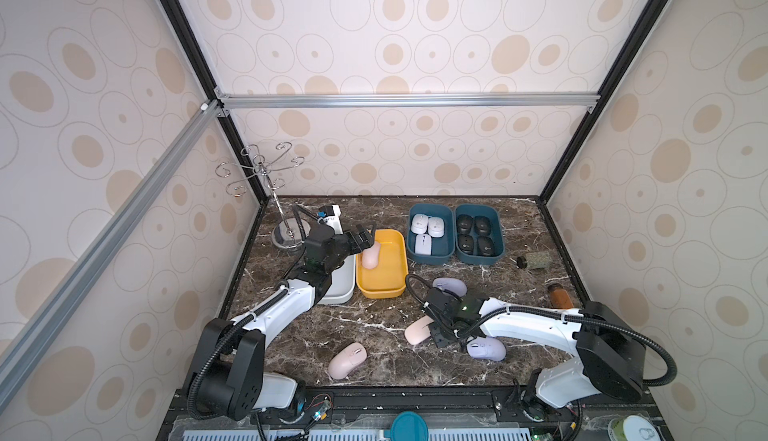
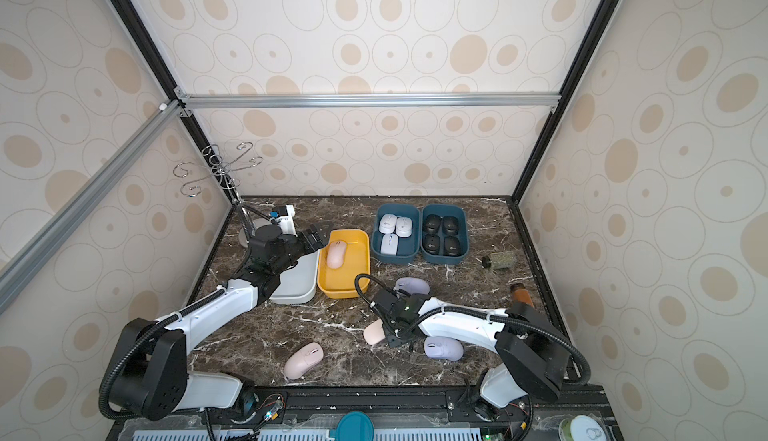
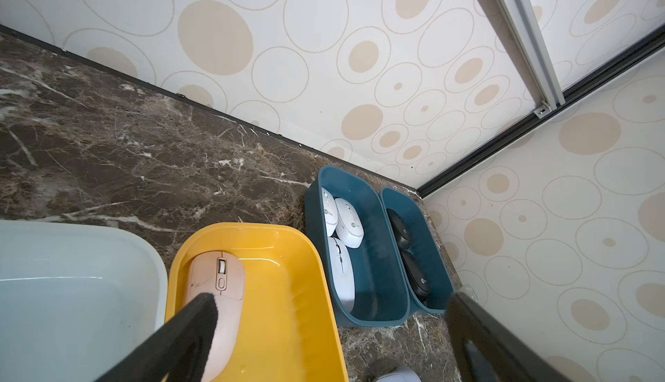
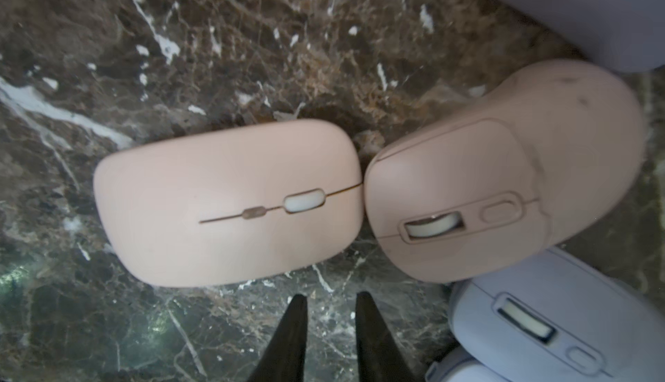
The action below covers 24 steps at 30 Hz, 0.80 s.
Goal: Place the mice by color into the storage box
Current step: Pick up the mouse from the center of the board.
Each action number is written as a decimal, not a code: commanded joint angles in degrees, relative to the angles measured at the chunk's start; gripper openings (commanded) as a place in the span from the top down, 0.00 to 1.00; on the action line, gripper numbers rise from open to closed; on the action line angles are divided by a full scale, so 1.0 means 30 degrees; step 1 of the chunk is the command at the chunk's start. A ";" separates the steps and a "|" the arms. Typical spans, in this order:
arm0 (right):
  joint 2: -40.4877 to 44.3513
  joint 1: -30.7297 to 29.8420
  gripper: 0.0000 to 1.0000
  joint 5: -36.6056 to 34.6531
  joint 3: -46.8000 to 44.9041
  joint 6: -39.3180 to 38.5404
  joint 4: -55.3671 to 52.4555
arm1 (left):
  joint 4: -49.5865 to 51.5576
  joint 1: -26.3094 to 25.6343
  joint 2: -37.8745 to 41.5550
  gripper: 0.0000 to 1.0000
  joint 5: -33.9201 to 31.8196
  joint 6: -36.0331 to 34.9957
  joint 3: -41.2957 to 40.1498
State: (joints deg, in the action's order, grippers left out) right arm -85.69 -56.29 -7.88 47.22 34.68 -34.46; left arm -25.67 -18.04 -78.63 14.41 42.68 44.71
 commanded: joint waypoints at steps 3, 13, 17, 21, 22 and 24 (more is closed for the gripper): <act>-0.0466 -0.0275 0.73 -0.0238 -0.0484 0.0978 0.0461 | -0.0233 0.0041 0.0429 0.00 -0.0187 -0.0030 0.0714; -0.3014 -0.0176 0.69 -0.3219 0.1778 0.0860 0.0279 | -0.0057 0.0038 0.0579 0.00 -0.0575 -0.0385 0.0763; -0.3426 -0.0104 0.63 -0.3888 0.2964 0.0754 -0.0055 | 0.0043 0.0038 0.0720 0.00 -0.0803 -0.0522 0.0716; -0.3057 -0.0109 0.53 -0.3208 0.3547 0.0265 0.0495 | 0.0134 0.0067 0.0894 0.00 -0.1018 -0.0602 0.0755; -0.3022 -0.0103 0.51 -0.2696 0.3660 0.0115 0.0729 | 0.0122 0.0063 0.0940 0.00 -0.1039 -0.0625 0.0722; -0.3062 -0.0131 0.47 -0.1711 0.4246 0.0084 0.0575 | 0.0137 0.0085 0.1011 0.00 -0.1226 -0.0688 0.0659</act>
State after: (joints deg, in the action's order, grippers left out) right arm -95.66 -56.66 -15.86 57.69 35.22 -32.75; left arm -25.04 -18.04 -77.19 11.99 41.95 44.71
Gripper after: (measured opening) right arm 0.517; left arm 0.999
